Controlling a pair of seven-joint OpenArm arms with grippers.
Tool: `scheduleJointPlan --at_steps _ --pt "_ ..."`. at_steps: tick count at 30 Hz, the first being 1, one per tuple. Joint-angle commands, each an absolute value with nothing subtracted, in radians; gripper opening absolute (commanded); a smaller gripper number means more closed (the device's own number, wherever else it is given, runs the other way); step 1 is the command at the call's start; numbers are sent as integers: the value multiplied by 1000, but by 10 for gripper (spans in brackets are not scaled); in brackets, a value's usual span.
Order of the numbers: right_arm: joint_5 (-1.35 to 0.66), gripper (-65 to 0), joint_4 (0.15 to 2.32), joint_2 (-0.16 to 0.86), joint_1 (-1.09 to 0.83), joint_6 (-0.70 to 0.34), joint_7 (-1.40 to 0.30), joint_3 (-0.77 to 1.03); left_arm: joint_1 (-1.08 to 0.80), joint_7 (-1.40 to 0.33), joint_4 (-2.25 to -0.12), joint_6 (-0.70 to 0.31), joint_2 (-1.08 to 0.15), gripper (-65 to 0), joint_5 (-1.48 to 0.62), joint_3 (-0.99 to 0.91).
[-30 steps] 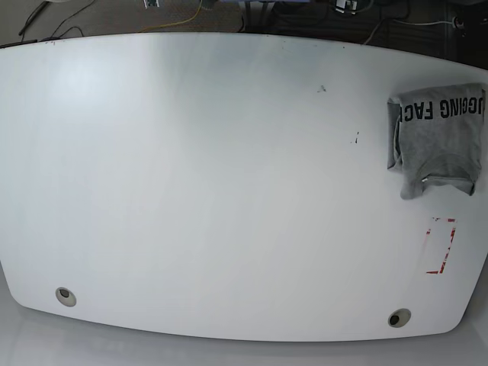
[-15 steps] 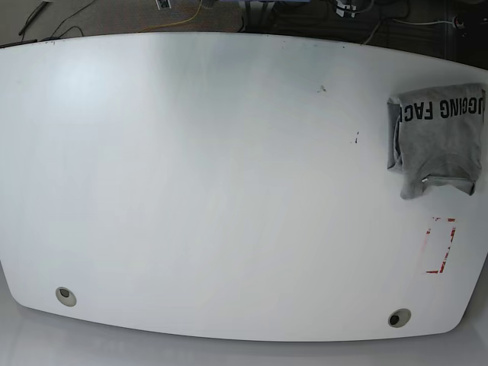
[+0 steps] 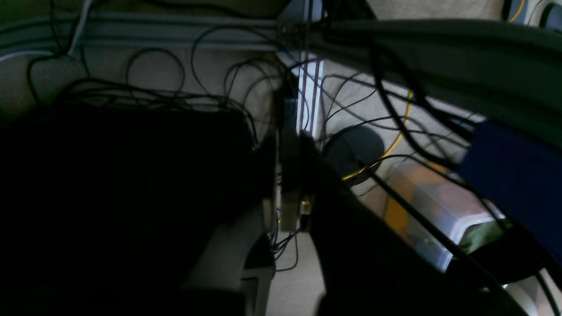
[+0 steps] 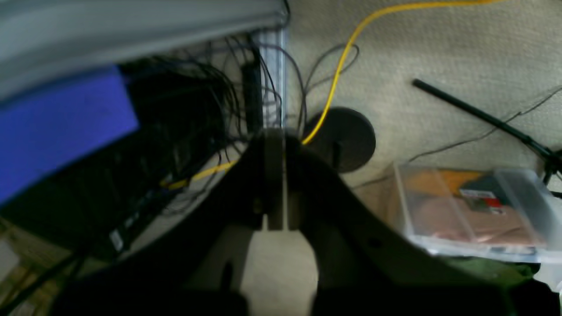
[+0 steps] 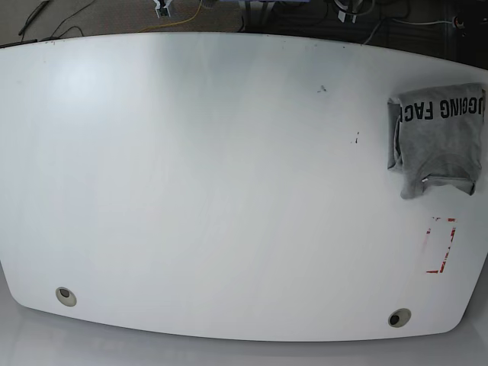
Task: Layout the t-shirt on the table in an organized manner, then fold the t-shirt properly
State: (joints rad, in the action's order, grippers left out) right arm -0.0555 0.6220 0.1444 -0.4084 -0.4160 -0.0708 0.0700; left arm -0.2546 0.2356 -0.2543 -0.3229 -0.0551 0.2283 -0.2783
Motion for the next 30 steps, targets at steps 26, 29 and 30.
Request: scheduleJointPlan --at_steps 26,29,30 --pt "27 -645 335 145 -197 -392 -62 65 -90 246 0 -85 -65 -650 228 -243" --pt "61 -645 335 143 -196 -355 -62 67 -90 245 0 -82 -65 -650 228 -243" --pt "67 -645 335 142 -196 -349 -62 67 -90 245 0 -81 -65 -650 228 -243"
